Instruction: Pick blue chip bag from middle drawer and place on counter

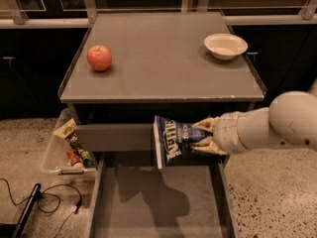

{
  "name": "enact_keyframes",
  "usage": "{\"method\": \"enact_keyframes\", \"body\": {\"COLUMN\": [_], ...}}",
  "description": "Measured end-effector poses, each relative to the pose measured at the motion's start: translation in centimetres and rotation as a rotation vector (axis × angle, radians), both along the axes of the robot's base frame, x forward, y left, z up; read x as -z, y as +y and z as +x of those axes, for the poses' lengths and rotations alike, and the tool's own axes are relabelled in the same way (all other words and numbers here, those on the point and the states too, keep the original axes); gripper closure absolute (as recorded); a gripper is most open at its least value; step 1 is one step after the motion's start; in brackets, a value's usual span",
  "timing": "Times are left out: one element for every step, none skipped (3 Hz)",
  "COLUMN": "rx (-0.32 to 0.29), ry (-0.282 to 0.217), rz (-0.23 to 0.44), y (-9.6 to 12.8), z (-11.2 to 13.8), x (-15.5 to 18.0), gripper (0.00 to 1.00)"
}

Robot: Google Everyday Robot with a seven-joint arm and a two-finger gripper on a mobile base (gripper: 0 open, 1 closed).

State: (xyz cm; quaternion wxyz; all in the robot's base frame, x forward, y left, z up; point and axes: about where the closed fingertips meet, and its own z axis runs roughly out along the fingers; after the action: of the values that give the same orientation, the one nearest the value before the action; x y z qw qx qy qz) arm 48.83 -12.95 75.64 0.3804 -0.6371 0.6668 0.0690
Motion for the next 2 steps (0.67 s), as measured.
{"method": "enact_keyframes", "body": {"rx": [-0.083,-0.098], "ry": [-0.160,-0.271], "rz": [-0.091,-0.096], "y": [2.5,2.9], "z": [0.8,3.3], "x": [-10.1,-18.5], "gripper": [1.00,1.00]}}
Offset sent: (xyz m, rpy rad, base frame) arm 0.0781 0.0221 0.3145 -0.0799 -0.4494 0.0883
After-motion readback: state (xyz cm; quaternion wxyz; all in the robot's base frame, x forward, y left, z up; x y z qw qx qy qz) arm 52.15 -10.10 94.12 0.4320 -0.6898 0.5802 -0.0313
